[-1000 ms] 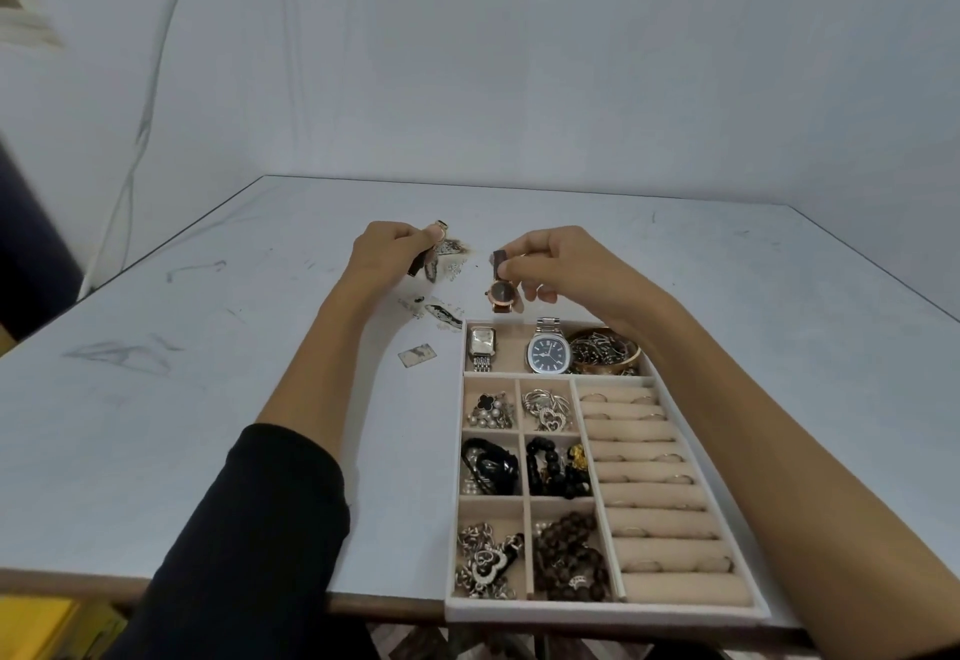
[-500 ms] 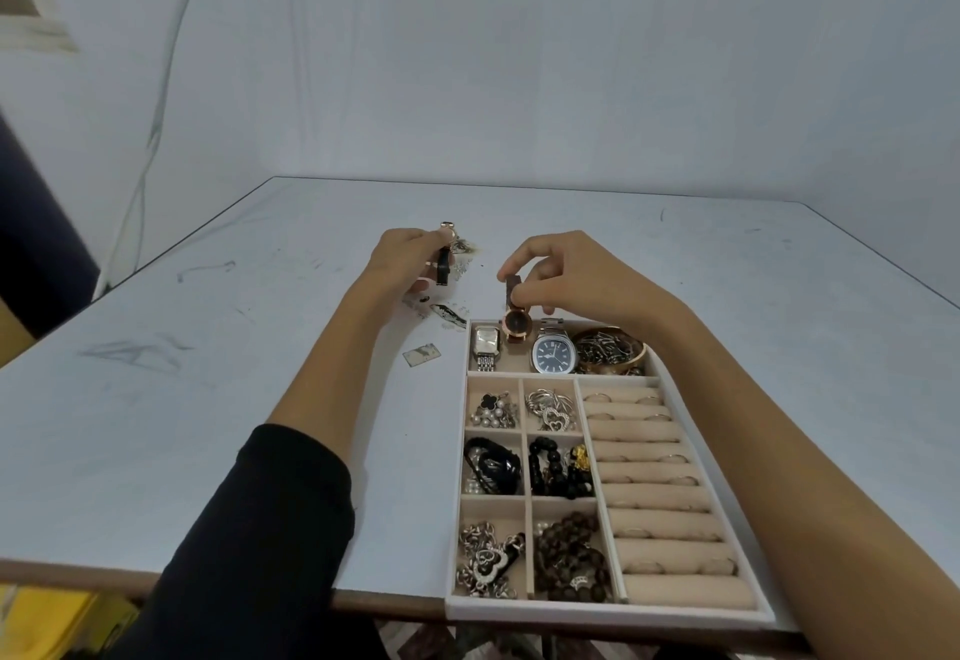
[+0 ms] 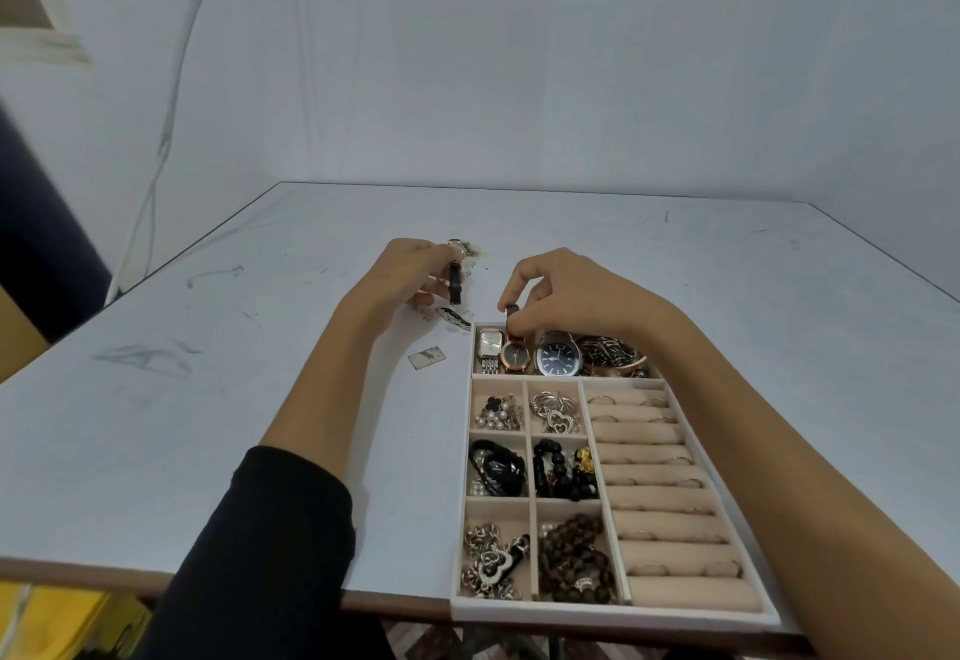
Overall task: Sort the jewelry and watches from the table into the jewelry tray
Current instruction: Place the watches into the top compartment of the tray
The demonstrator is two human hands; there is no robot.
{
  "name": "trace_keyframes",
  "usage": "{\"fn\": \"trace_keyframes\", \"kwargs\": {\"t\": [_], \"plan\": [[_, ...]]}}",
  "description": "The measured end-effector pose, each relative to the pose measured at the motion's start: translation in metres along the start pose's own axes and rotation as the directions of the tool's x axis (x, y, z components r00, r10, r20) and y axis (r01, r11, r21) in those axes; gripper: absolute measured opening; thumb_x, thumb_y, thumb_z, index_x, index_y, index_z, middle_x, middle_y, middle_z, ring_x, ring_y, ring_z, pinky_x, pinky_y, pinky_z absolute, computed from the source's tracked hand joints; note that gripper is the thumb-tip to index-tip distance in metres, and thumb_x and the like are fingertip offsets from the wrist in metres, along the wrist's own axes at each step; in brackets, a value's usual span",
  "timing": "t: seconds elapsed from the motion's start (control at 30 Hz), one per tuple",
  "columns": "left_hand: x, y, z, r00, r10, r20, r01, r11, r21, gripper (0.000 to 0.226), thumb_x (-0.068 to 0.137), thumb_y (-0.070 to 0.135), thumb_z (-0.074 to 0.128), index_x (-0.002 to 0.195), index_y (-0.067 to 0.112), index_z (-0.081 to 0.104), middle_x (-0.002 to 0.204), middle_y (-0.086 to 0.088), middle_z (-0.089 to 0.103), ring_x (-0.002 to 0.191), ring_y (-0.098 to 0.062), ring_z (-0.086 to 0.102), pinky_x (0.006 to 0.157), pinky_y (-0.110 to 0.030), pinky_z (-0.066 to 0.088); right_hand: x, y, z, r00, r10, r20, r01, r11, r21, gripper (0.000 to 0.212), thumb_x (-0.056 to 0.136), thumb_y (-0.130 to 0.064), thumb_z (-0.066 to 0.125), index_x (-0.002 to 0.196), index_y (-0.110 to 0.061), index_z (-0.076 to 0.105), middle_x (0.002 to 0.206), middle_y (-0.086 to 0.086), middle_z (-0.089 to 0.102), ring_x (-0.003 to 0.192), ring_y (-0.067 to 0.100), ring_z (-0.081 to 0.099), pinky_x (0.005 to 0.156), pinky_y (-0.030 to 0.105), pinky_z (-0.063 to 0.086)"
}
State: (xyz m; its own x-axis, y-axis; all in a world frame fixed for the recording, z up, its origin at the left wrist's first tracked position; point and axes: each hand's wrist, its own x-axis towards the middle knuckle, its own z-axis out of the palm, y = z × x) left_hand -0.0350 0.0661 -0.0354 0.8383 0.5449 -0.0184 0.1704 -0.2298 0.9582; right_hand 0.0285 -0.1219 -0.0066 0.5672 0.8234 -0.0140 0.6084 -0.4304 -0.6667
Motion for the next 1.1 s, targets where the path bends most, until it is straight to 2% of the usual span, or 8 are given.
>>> {"fn": "trace_keyframes", "kwargs": {"t": [0.13, 0.3, 0.47, 0.57, 0.73, 0.8, 0.93, 1.1], "plan": [[-0.005, 0.001, -0.001, 1.000, 0.016, 0.012, -0.016, 1.000, 0.002, 0.031, 0.092, 0.027, 0.059, 0.107, 0.001, 0.065, 0.083, -0.004, 0.067, 0.062, -0.011, 0.063, 0.075, -0.032, 0.048, -0.002, -0.001, 0.000, 0.999, 0.015, 0.046, -0.014, 1.000, -0.013, 0.017, 0.075, -0.013, 0.072, 0.091, -0.014, 0.067, 0.057, -0.007, 0.066, 0.047, -0.002, 0.055, 0.060, 0.022, 0.043], [-0.008, 0.000, 0.000, 0.999, 0.005, 0.034, -0.005, 1.000, 0.007, 0.033, 0.092, 0.027, 0.059, 0.109, -0.001, 0.064, 0.082, -0.004, 0.068, 0.053, -0.007, 0.062, 0.063, -0.025, 0.044, -0.002, 0.000, -0.003, 0.997, 0.033, 0.063, -0.032, 0.999, -0.018, 0.020, 0.074, -0.014, 0.074, 0.091, -0.015, 0.064, 0.062, -0.005, 0.068, 0.048, -0.001, 0.055, 0.065, 0.026, 0.046], [-0.010, 0.001, 0.000, 1.000, 0.002, 0.029, -0.001, 1.000, -0.011, 0.032, 0.092, 0.025, 0.059, 0.109, -0.002, 0.064, 0.080, -0.004, 0.066, 0.046, -0.003, 0.059, 0.062, -0.025, 0.043, -0.002, 0.001, -0.004, 0.998, -0.007, 0.061, 0.009, 0.999, -0.031, 0.017, 0.072, -0.018, 0.078, 0.086, -0.017, 0.069, 0.071, 0.009, 0.071, 0.059, 0.011, 0.055, 0.070, 0.032, 0.046], [-0.011, 0.002, 0.001, 0.999, 0.003, 0.035, -0.003, 1.000, -0.007, 0.032, 0.093, 0.025, 0.059, 0.109, -0.002, 0.064, 0.078, -0.004, 0.065, 0.045, -0.003, 0.059, 0.062, -0.025, 0.043, -0.003, 0.001, -0.005, 0.998, -0.026, 0.057, 0.028, 0.999, -0.045, 0.015, 0.072, -0.020, 0.080, 0.084, -0.018, 0.072, 0.069, 0.005, 0.072, 0.056, 0.006, 0.054, 0.068, 0.029, 0.044], [-0.012, 0.003, 0.001, 0.999, 0.007, 0.047, -0.008, 1.000, 0.011, 0.029, 0.093, 0.025, 0.058, 0.107, 0.000, 0.065, 0.077, -0.001, 0.066, 0.047, -0.002, 0.060, 0.062, -0.024, 0.043, -0.002, 0.002, -0.006, 0.998, -0.049, 0.034, 0.052, 0.995, -0.084, 0.016, 0.070, -0.022, 0.082, 0.084, -0.017, 0.076, 0.069, -0.004, 0.071, 0.065, 0.007, 0.062, 0.072, 0.032, 0.050], [-0.012, 0.003, 0.001, 0.999, 0.007, 0.050, -0.008, 1.000, 0.023, 0.028, 0.093, 0.026, 0.058, 0.106, 0.001, 0.065, 0.078, -0.001, 0.067, 0.048, -0.003, 0.061, 0.063, -0.024, 0.043, -0.002, 0.002, -0.006, 0.998, -0.053, 0.034, 0.056, 0.996, -0.067, 0.013, 0.075, -0.023, 0.080, 0.084, -0.015, 0.077, 0.070, -0.005, 0.073, 0.064, 0.003, 0.063, 0.070, 0.028, 0.052], [-0.012, 0.002, 0.000, 0.998, 0.010, 0.054, -0.012, 0.999, 0.039, 0.028, 0.093, 0.027, 0.058, 0.105, 0.003, 0.066, 0.080, -0.002, 0.068, 0.050, -0.003, 0.062, 0.063, -0.024, 0.044, -0.001, 0.002, -0.006, 0.997, -0.072, -0.003, 0.072, 0.995, -0.070, 0.007, 0.080, -0.019, 0.074, 0.084, -0.014, 0.077, 0.073, 0.000, 0.074, 0.080, 0.016, 0.070, 0.085, 0.038, 0.055], [-0.011, 0.001, 0.000, 0.998, 0.017, 0.066, -0.020, 0.999, 0.049, 0.026, 0.094, 0.027, 0.057, 0.103, 0.003, 0.066, 0.079, -0.002, 0.068, 0.051, -0.003, 0.063, 0.063, -0.024, 0.044, 0.000, 0.003, -0.003, 0.997, -0.078, -0.004, 0.077, 0.994, -0.075, 0.007, 0.079, -0.015, 0.076, 0.084, -0.011, 0.075, 0.072, 0.004, 0.074, 0.073, 0.014, 0.071, 0.083, 0.034, 0.056]]}}
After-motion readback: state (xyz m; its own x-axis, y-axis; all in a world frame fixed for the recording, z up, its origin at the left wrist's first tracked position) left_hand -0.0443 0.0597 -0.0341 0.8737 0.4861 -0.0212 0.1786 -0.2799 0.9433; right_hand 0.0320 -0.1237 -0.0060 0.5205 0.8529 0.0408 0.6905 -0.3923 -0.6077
